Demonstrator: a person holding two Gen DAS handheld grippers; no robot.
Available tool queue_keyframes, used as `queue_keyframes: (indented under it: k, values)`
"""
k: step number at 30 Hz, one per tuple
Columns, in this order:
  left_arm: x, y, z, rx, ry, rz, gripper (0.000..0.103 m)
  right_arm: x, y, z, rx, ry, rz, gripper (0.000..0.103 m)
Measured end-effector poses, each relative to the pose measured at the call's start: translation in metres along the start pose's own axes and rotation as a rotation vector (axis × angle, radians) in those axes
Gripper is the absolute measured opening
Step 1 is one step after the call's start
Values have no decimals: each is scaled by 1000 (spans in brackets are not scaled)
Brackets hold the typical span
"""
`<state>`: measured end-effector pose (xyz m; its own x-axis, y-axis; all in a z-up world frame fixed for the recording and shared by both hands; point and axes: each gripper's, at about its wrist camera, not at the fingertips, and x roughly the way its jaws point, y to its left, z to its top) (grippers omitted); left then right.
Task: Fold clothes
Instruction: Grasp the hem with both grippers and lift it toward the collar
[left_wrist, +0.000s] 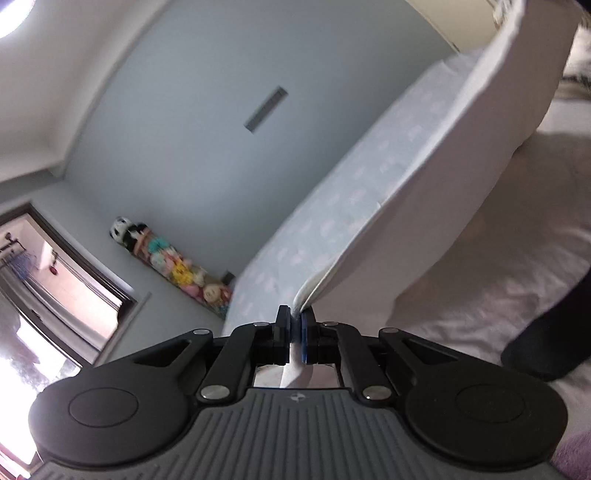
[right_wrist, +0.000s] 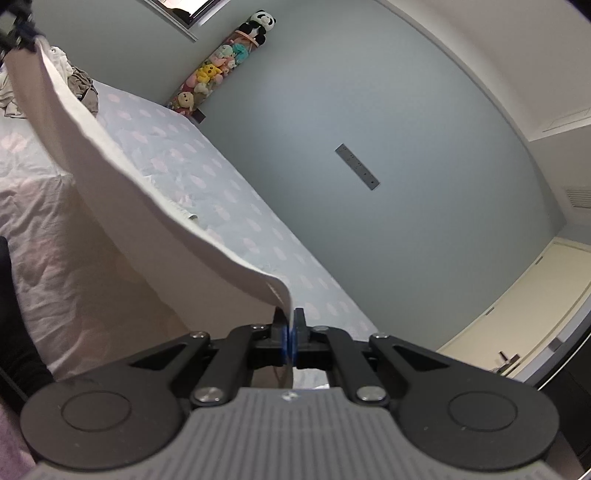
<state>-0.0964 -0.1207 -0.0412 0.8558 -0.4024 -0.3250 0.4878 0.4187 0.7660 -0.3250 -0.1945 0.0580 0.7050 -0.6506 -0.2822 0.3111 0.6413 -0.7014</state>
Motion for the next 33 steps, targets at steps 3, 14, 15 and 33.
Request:
queue_keyframes:
  k: [3,14,15,33]
  values:
    - [15,-5,3,10,18,-9,4,21,1,0,12,9,22,2]
    - [116,4,40,151,41,-53,4,116,-10,-3,16,41,55,3]
    - [129,5,44,166,43,-61,4,128,-12,-1,18,43,62,3]
    - [390,-18,90,362,193,-272,4,429,-23,9,85,208,297,3]
